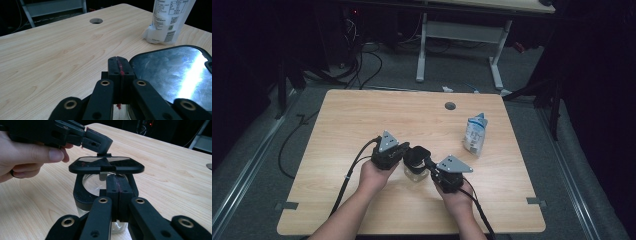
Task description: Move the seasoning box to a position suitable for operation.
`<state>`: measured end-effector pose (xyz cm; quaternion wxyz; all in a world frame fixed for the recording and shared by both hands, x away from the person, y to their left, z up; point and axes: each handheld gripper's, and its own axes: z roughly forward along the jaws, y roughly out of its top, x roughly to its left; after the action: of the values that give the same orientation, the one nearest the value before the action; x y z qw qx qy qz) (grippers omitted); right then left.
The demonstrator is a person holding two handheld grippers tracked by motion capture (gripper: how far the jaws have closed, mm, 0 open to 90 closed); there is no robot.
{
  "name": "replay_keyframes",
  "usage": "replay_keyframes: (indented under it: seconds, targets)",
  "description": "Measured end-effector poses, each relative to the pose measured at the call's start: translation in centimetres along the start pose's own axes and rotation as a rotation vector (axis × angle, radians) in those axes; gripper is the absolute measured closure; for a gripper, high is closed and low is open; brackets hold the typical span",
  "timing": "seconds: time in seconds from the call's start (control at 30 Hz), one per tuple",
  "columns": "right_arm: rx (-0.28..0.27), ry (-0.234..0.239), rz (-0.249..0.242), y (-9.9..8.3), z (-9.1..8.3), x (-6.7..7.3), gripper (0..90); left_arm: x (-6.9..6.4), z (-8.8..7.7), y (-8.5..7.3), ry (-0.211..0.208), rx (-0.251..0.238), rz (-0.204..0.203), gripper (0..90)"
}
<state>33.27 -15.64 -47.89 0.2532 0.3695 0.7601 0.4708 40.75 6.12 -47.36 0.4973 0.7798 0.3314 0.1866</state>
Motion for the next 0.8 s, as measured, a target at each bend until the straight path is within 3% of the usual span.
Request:
replay_keyframes:
  seconds: [0.23, 0.4, 0.6, 0.8]
  targets:
    - [0.002, 0.011, -0.01, -0.1, 0.5, 0.1, 89.9, 0.2, -1.4, -0.2, 0.006, -0.02, -0.02, 90.0]
    - [-0.003, 0.009, -0.015, -0.1, 0.5, 0.4, 90.0, 0.0, -3.6, -1.9, 0.001, -0.026, -0.04, 90.0]
    - [-0.009, 0.004, -0.017, 0.1, 0.3, 0.5, 90.0, -1.5, -4.9, -4.1, -0.039, -0.013, -0.058, 90.0]
    - [-0.022, 0.001, -0.02, 0.3, 0.2, 0.6, 90.0, -2.9, -4.4, -4.3, -0.079, -0.014, -0.055, 90.0]
